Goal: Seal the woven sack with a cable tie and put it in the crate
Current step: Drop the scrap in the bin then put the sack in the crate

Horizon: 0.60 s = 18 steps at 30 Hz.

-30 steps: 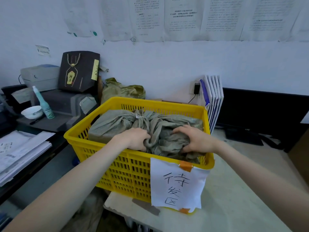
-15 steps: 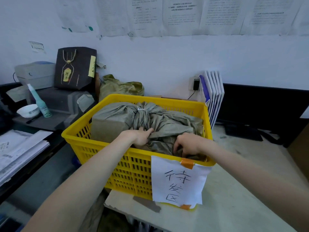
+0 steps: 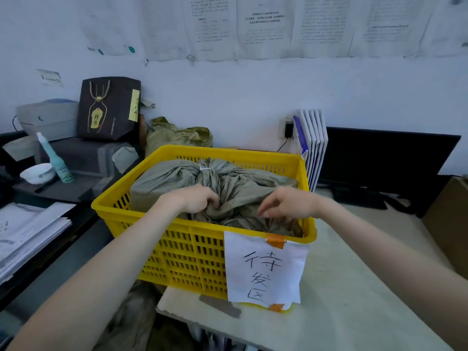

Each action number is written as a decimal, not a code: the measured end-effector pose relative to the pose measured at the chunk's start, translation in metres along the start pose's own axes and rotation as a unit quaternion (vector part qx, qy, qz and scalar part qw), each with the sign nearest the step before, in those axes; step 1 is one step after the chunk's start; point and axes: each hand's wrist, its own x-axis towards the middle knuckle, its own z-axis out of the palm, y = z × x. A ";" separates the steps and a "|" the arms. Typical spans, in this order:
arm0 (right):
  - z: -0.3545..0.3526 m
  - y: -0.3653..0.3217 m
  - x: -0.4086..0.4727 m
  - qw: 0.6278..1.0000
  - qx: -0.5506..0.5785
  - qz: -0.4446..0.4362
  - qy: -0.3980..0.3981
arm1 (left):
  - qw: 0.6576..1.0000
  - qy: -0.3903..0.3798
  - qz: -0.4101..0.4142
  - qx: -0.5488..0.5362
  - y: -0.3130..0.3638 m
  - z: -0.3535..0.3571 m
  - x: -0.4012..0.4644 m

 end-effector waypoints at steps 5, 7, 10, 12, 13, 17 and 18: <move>-0.002 0.001 0.004 0.965 0.013 -0.021 0.260 | 0.970 0.244 0.003 0.004 0.018 -0.010 0.001; 0.000 0.006 0.008 0.946 -0.023 -0.029 0.321 | 0.960 0.255 0.031 -0.107 0.022 -0.012 0.003; 0.008 0.013 0.011 0.964 -0.079 -0.041 0.250 | 0.983 0.067 0.063 -0.161 0.026 -0.003 0.007; 0.017 0.015 0.008 0.989 -0.078 -0.040 0.121 | 0.992 -0.072 0.066 -0.084 0.030 0.012 0.009; 0.022 0.016 0.009 0.994 -0.096 -0.024 0.039 | 0.990 -0.115 0.070 -0.047 0.031 0.021 0.012; 0.035 0.018 0.017 0.977 -0.158 0.045 -0.136 | 0.982 -0.172 0.072 0.035 0.027 0.031 0.015; 0.034 0.019 0.019 0.977 -0.153 0.047 -0.141 | 0.984 -0.164 0.063 0.019 0.026 0.031 0.016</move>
